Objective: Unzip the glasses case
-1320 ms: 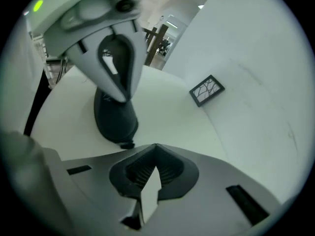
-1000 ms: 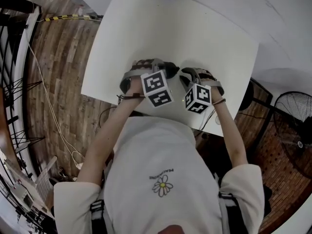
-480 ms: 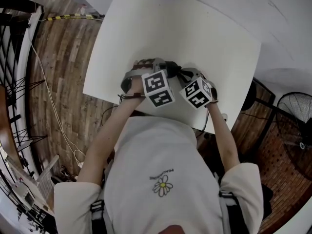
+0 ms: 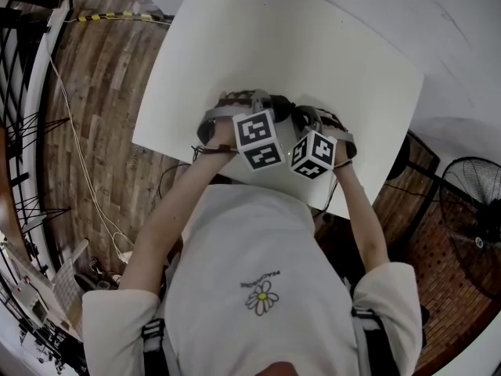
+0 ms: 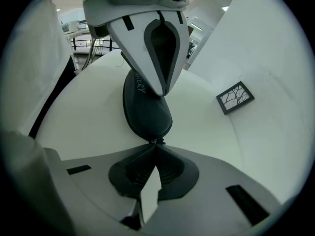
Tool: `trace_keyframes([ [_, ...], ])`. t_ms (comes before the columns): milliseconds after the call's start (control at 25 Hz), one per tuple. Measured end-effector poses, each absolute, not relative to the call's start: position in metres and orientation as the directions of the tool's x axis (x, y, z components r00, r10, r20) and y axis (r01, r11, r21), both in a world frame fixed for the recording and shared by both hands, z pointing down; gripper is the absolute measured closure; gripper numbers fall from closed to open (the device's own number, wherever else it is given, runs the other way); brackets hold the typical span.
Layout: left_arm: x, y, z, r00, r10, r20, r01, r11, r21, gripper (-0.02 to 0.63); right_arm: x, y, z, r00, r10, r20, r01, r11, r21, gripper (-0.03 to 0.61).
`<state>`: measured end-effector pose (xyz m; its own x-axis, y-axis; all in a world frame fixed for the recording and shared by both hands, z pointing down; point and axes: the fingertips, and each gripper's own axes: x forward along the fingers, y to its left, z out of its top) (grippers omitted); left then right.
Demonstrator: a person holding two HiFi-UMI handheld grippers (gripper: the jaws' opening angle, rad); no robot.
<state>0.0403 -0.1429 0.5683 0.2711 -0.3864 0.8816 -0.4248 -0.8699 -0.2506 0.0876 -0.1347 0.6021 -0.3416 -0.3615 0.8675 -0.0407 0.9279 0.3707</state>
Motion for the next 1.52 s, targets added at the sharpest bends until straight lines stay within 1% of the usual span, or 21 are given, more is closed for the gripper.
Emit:
trace_keyframes([
  [160,0.041,-0.145,0.57,0.26,-0.376,0.89,-0.416,-0.875,-0.248,0.604,0.086,-0.15,0.599,-0.31,-0.415,0.856,-0.011,0.901,0.433,0.572],
  [240,0.04,-0.146,0.57,0.26,-0.371,0.891,-0.409,-0.879,-0.246,0.604,0.081,-0.158,0.597,-0.312,-0.418,0.853,0.034,0.893,0.45,0.572],
  [440,0.038,-0.146,0.57,0.258,-0.363,0.895,-0.392,-0.887,-0.246,0.604,0.067,-0.169,0.597,-0.326,-0.349,0.878,0.29,0.847,0.445,0.572],
  [560,0.039,-0.147,0.569,0.263,-0.356,0.897,-0.387,-0.89,-0.24,0.604,0.061,-0.173,0.596,-0.343,-0.304,0.889,0.41,0.803,0.433,0.572],
  [720,0.039,-0.147,0.569,0.261,-0.356,0.897,-0.384,-0.891,-0.242,0.604,0.056,-0.173,0.596,-0.342,-0.242,0.908,0.52,0.756,0.397,0.572],
  [840,0.038,-0.147,0.57,0.263,-0.355,0.897,-0.389,-0.89,-0.238,0.604,0.051,-0.174,0.597,-0.323,-0.232,0.918,0.592,0.707,0.387,0.572],
  [920,0.038,-0.147,0.569,0.262,-0.355,0.897,-0.391,-0.889,-0.238,0.604,0.049,-0.173,0.598,-0.319,-0.225,0.921,0.611,0.694,0.381,0.572],
  [1120,0.038,-0.149,0.568,0.282,-0.356,0.891,-0.412,-0.884,-0.223,0.604,0.051,-0.175,0.597,-0.336,-0.233,0.912,0.566,0.724,0.394,0.572],
  [1200,0.035,-0.149,0.566,0.313,-0.353,0.882,-0.456,-0.87,-0.186,0.604,0.052,-0.175,0.596,-0.344,-0.245,0.906,0.513,0.76,0.4,0.572],
  [1320,0.03,-0.15,0.564,0.332,-0.358,0.873,-0.496,-0.853,-0.161,0.603,0.054,-0.179,0.59,-0.361,-0.285,0.888,0.393,0.817,0.422,0.572],
  [1360,0.029,-0.151,0.561,0.338,-0.368,0.866,-0.513,-0.844,-0.158,0.591,0.055,-0.181,0.586,-0.37,-0.303,0.878,0.353,0.828,0.435,0.569],
  [1400,0.028,-0.153,0.556,0.353,-0.384,0.853,-0.538,-0.829,-0.151,0.516,0.057,-0.183,0.58,-0.38,-0.32,0.868,0.314,0.838,0.447,0.561],
  [1440,0.027,-0.156,0.548,0.373,-0.408,0.833,-0.571,-0.809,-0.14,0.495,0.06,-0.186,0.573,-0.394,-0.338,0.855,0.272,0.846,0.459,0.529],
  [1480,0.026,-0.16,0.538,0.393,-0.44,0.807,-0.608,-0.783,-0.13,0.492,0.062,-0.19,0.564,-0.412,-0.36,0.837,0.22,0.852,0.475,0.475],
  [1520,0.024,-0.165,0.524,0.411,-0.478,0.776,-0.644,-0.755,-0.124,0.489,0.064,-0.194,0.551,-0.437,-0.389,0.811,0.151,0.857,0.492,0.441],
])
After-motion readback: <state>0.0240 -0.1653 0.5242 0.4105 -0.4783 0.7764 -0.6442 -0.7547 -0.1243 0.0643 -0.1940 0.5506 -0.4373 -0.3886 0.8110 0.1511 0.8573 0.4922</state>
